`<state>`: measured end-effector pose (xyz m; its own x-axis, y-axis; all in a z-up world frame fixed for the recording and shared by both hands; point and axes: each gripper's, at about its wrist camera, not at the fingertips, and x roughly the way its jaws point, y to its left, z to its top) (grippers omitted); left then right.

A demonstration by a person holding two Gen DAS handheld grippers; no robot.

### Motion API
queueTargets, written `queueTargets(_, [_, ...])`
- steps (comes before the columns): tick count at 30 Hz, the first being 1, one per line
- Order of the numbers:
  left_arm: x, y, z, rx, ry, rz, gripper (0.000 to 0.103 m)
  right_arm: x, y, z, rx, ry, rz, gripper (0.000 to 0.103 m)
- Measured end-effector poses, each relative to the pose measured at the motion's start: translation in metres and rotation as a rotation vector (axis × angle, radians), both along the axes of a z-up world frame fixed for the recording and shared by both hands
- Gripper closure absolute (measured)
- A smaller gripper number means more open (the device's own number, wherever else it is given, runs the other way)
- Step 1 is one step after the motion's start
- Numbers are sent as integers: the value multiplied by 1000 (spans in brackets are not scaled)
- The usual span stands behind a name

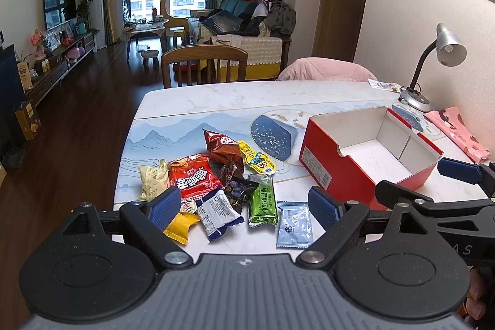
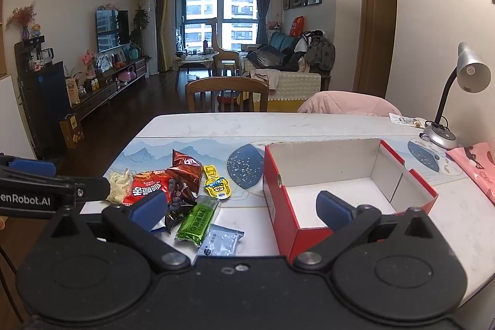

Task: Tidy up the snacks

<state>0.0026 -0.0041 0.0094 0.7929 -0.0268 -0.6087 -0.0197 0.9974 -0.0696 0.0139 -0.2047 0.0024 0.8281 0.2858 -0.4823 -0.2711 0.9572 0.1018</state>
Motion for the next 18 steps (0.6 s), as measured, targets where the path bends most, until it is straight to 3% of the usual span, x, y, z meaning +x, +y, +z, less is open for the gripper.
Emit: queueTargets(18, [1, -1, 0, 0, 2, 0, 13, -1, 1, 0, -5, 0, 3, 0])
